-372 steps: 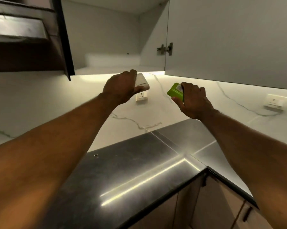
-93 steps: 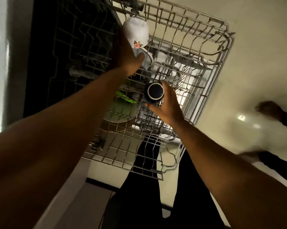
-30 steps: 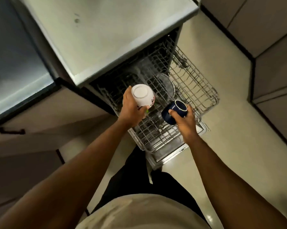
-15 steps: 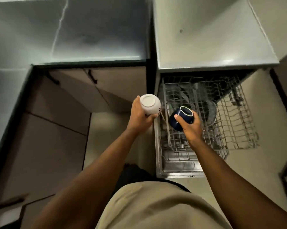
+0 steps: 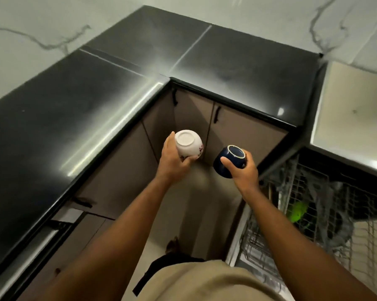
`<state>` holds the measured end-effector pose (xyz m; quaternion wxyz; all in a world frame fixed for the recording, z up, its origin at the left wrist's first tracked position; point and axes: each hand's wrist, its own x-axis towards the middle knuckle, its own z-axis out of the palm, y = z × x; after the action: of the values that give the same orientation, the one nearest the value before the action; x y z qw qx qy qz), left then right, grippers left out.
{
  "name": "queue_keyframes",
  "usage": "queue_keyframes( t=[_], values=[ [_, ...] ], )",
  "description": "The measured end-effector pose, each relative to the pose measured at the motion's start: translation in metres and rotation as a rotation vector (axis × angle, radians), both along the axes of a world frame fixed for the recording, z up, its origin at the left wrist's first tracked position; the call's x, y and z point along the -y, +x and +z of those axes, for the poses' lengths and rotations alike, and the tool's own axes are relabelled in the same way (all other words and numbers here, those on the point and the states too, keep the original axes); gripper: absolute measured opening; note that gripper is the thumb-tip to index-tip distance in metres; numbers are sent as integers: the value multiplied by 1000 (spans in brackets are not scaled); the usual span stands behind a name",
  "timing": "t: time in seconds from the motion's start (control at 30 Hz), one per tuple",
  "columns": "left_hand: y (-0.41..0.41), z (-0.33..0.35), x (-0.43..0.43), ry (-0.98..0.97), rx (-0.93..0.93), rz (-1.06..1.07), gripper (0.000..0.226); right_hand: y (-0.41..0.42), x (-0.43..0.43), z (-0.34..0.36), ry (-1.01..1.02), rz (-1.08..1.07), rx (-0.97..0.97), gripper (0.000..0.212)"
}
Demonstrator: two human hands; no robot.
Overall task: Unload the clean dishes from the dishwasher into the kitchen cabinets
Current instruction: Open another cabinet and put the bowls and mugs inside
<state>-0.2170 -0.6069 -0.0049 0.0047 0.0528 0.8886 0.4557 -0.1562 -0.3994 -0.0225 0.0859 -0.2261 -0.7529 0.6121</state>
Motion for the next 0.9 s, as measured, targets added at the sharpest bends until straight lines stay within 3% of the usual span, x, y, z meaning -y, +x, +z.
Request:
queue_keyframes(
  t=[0.33,0.5,0.77,0.9],
  values=[
    [-44,37,141,32,-67,314,94,-93,124,35,33,239,-94,71],
    [-58,54,187,44,-129,418,87,-137,172,61,34,356,-169,66],
    [-82,92,247,7,-186,576,101,-216,237,93,-26,544,-286,48],
    [-96,115,267,-23,-254,683,102,-255,266,112,-32,670,-358,66]
  ],
)
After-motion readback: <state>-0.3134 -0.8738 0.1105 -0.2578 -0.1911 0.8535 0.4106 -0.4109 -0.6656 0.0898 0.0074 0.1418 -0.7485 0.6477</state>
